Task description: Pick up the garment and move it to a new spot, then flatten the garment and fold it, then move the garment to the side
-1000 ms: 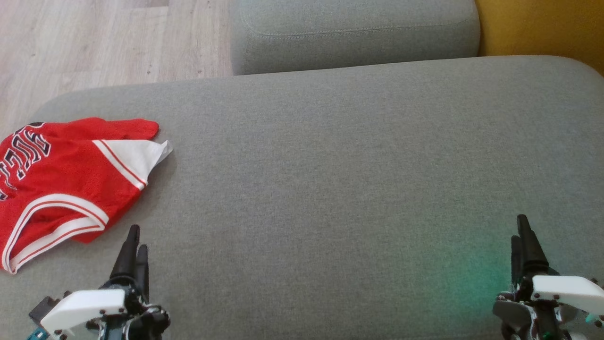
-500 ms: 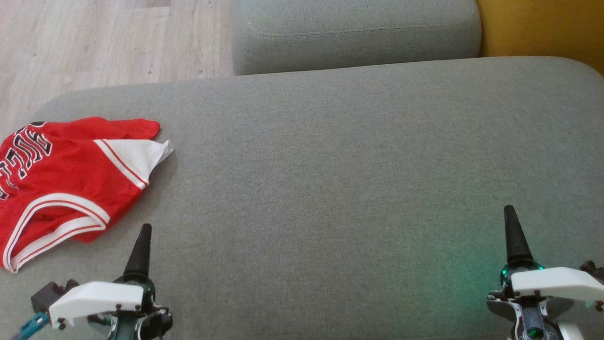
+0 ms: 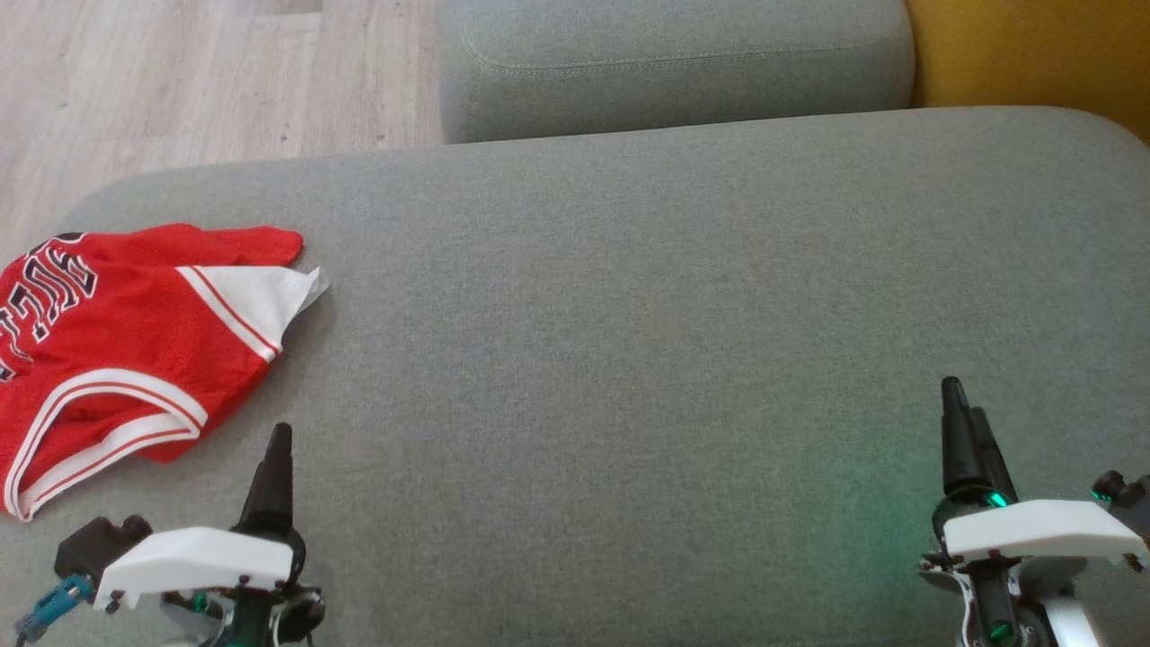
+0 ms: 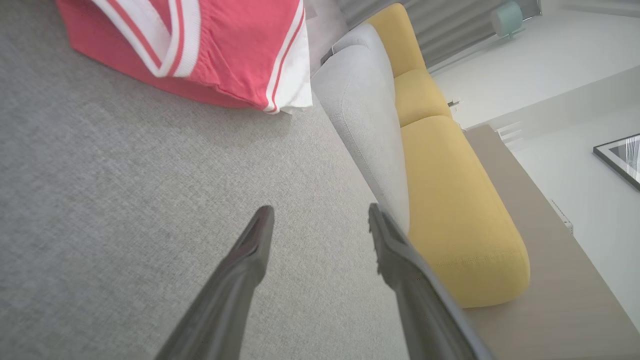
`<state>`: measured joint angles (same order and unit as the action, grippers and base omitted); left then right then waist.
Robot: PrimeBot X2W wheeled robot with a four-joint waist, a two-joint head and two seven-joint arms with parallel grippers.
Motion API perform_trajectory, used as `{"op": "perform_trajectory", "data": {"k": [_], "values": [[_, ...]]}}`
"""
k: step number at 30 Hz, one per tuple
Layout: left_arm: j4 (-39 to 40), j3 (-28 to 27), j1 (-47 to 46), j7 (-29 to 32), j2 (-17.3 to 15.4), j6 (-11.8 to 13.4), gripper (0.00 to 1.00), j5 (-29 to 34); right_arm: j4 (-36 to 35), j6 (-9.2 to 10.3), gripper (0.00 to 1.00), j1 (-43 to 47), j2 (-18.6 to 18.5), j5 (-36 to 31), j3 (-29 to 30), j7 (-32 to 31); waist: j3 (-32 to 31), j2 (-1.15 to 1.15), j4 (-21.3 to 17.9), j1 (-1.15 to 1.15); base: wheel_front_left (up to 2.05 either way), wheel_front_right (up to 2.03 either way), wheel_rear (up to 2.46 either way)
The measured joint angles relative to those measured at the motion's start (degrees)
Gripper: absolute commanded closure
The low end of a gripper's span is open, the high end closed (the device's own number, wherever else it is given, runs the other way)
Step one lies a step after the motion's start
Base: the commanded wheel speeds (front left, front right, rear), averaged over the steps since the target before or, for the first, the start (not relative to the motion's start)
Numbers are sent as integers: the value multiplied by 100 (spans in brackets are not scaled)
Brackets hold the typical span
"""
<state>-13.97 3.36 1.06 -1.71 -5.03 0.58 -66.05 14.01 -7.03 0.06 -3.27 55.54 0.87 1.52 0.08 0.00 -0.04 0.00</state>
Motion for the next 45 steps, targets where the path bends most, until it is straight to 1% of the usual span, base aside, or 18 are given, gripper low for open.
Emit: {"op": "perform_trajectory", "data": {"k": [12,34,45], "values": [[103,153,16,-198,-53,107,0,781,-81,0,0,54,-32,-893,-187,181,10,0,1,0,0,0,0],[293,452,150,-549,-236,448,0,2371,-154,-1,0,59,-96,-2542,-427,559,22,0,25,0,0,0,0],[391,559,249,-721,-355,555,0,3025,-186,-1,0,65,-102,-3252,-500,708,45,0,26,0,0,0,0]]}}
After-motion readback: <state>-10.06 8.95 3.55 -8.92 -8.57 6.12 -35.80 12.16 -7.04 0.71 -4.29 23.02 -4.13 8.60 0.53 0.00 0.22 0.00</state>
